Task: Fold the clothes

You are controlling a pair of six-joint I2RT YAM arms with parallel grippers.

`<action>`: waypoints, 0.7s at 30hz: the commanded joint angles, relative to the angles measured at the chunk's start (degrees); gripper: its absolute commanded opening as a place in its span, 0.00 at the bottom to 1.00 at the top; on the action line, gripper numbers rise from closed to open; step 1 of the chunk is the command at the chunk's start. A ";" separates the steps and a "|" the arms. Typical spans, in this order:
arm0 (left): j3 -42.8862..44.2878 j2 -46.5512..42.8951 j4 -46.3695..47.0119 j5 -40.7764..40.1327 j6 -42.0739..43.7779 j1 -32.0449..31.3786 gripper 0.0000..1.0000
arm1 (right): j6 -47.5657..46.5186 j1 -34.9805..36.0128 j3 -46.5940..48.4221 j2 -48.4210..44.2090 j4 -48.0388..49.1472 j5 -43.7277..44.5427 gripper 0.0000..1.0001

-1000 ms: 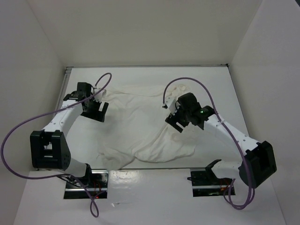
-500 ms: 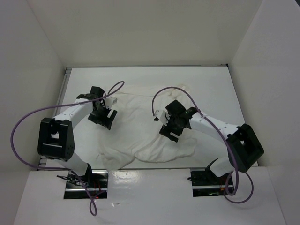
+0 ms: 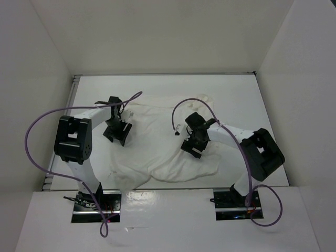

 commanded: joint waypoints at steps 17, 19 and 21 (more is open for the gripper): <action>25.81 20.07 0.61 -8.41 -2.87 -0.18 0.28 | -1.01 -8.77 12.87 17.08 6.22 0.86 0.83; 30.48 22.35 -0.09 -8.93 -2.87 -0.18 0.28 | -0.49 -8.77 13.66 17.61 6.83 1.38 0.83; 34.51 24.28 -0.09 -9.54 -2.87 0.34 0.28 | -0.48 -9.39 14.46 17.61 6.83 1.91 0.83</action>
